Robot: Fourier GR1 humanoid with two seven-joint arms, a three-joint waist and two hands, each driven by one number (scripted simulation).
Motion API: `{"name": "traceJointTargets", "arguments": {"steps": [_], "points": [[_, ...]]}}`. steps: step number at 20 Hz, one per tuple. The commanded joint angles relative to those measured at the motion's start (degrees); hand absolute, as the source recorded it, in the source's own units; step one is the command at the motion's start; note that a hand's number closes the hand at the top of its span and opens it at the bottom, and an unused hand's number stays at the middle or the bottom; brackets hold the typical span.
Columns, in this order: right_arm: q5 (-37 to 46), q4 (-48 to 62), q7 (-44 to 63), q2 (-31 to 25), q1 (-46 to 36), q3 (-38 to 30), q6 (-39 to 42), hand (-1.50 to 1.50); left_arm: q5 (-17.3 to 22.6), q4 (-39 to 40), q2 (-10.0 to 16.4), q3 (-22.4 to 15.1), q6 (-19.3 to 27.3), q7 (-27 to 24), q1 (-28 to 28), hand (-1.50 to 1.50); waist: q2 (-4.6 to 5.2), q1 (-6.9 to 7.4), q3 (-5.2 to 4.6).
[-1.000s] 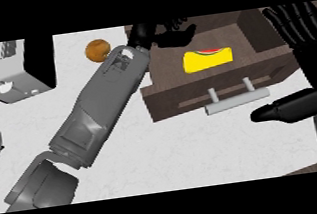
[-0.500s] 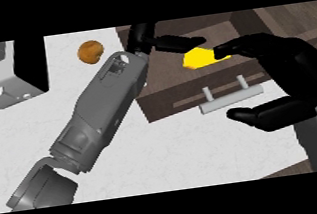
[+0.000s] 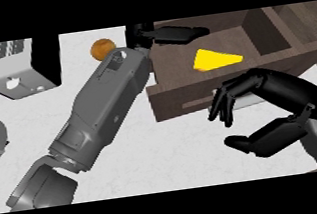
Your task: Pick up the cup, place it into the drawer and close the drawer
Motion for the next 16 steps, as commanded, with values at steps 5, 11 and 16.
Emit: {"name": "traceJointTargets", "arguments": {"steps": [5,11,16], "points": [[22.6,-1.6,-3.4,-3.9,5.4,6.1,-3.7,-1.50,3.2,2.1,0.0,1.7,0.4,-4.1,1.3,-1.50,-0.63,4.57,0.08],[36.1,16.6,-11.3,0.0,4.7,11.3,-12.4,-1.50,3.6,-1.4,0.0,2.3,-1.9,-5.7,4.6,-1.50,-1.11,8.92,0.07],[42.7,32.5,-17.4,2.6,-0.2,15.1,-15.3,-1.50,4.2,-4.5,1.7,3.4,-3.7,-5.6,8.8,-1.50,-1.26,10.31,0.08]]}}
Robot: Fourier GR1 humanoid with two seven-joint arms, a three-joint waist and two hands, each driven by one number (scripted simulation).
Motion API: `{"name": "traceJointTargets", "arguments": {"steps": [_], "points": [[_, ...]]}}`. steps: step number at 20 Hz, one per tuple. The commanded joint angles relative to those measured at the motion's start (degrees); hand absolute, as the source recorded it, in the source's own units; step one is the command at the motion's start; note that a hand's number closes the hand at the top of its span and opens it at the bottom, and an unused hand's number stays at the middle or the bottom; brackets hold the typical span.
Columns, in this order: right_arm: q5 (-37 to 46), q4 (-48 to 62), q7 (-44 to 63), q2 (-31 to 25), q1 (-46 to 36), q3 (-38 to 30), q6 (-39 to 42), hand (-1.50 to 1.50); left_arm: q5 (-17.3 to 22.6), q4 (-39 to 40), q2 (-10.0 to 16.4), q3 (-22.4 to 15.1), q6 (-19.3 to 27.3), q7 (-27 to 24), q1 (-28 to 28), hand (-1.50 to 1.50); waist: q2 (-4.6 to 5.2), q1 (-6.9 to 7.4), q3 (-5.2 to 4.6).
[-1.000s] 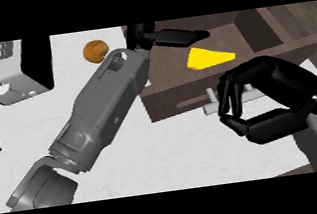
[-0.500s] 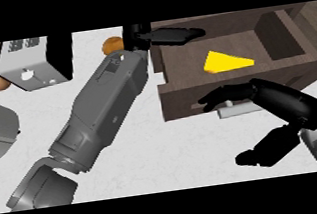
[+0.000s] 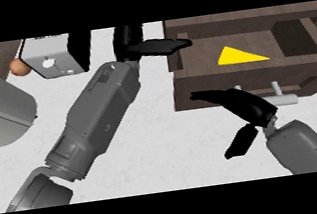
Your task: Pick up the cup, place it into the drawer and close the drawer
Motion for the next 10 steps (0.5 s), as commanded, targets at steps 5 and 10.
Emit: {"name": "traceJointTargets", "arguments": {"steps": [5,10], "points": [[6.4,30.4,-11.3,2.0,-12.0,-3.3,-6.9,1.50,0.2,-7.1,3.3,-0.3,-2.5,2.0,6.5,-1.50,0.08,4.21,0.12],[4.7,40.0,-18.7,3.0,-18.5,-9.1,-12.6,1.50,0.7,-11.3,5.2,-0.7,-5.6,2.4,11.8,-1.50,0.20,5.75,0.19]]}}
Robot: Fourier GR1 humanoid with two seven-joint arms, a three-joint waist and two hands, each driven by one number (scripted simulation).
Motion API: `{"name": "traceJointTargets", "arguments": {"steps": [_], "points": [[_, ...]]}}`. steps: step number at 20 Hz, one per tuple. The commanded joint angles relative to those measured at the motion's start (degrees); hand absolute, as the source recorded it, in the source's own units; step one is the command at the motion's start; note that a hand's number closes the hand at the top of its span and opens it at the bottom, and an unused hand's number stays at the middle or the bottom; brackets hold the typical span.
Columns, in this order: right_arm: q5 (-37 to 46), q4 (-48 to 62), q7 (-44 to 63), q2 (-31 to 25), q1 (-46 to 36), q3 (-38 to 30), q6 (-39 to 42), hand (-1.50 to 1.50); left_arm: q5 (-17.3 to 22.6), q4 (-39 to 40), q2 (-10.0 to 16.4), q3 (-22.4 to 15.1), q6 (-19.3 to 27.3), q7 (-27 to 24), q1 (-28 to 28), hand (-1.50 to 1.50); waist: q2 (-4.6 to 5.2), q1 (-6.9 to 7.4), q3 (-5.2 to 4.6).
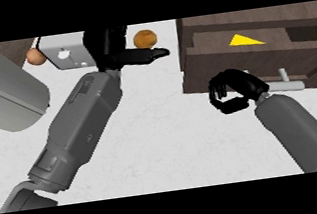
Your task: Pick up the cup, place it into the drawer and close the drawer
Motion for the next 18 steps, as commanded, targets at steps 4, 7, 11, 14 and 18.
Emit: {"name": "traceJointTargets", "arguments": {"steps": [4,7,11,14,18], "points": [[-2.6,14.8,-6.6,-2.2,-12.0,-9.1,-4.7,1.50,0.3,-5.1,2.9,-0.3,-3.1,1.0,4.1,-1.50,0.95,2.67,0.23],[-3.8,18.2,-6.9,-3.5,-16.4,-12.1,-5.8,1.50,0.7,-7.1,4.4,-0.3,-4.0,2.5,5.0,-1.50,1.01,4.07,0.26],[-5.1,19.9,-4.3,-5.9,-19.3,-14.4,-5.6,1.50,0.4,-7.4,4.5,-1.1,-4.7,3.3,6.4,-1.50,1.66,5.10,0.25],[-6.8,19.6,-3.3,-6.7,-20.6,-15.8,-4.3,1.50,0.5,-8.4,5.3,-1.4,-6.9,2.8,8.1,-1.50,1.74,6.17,0.17],[-8.2,18.4,-4.2,-9.1,-20.7,-16.8,-2.4,1.50,0.4,-8.8,6.4,-1.6,-8.2,2.6,9.4,-1.50,2.01,6.27,0.13]]}}
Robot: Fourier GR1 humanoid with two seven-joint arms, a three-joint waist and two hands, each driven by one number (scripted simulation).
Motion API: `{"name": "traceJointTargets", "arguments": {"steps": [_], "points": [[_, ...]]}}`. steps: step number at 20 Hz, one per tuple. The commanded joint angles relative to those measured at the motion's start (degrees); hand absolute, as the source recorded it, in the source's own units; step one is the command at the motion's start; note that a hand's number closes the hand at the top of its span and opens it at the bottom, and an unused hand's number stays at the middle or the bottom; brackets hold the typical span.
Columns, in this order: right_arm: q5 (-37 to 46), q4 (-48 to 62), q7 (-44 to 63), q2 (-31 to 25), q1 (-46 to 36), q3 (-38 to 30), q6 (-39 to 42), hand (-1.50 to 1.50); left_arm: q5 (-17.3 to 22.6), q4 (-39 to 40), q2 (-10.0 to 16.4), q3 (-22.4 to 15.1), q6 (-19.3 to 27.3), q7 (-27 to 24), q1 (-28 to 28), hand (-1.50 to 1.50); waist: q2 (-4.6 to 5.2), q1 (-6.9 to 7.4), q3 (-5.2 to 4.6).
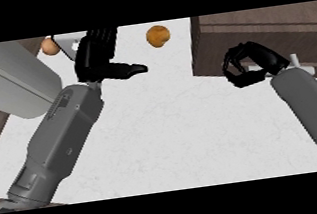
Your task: Pick up the cup, place it into the drawer and close the drawer
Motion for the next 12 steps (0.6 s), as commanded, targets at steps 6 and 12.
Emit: {"name": "traceJointTargets", "arguments": {"steps": [6,12], "points": [[-1.7,0.9,3.9,-7.8,-9.6,-5.3,-1.6,1.50,0.1,-1.5,1.3,-0.5,-2.7,0.8,1.0,-1.50,1.41,2.77,-0.53],[-3.6,-0.7,4.5,-8.6,-9.0,-6.1,0.9,1.50,0.8,-2.1,0.9,-0.2,-3.6,-0.3,3.3,-1.50,1.55,3.41,-0.65]]}}
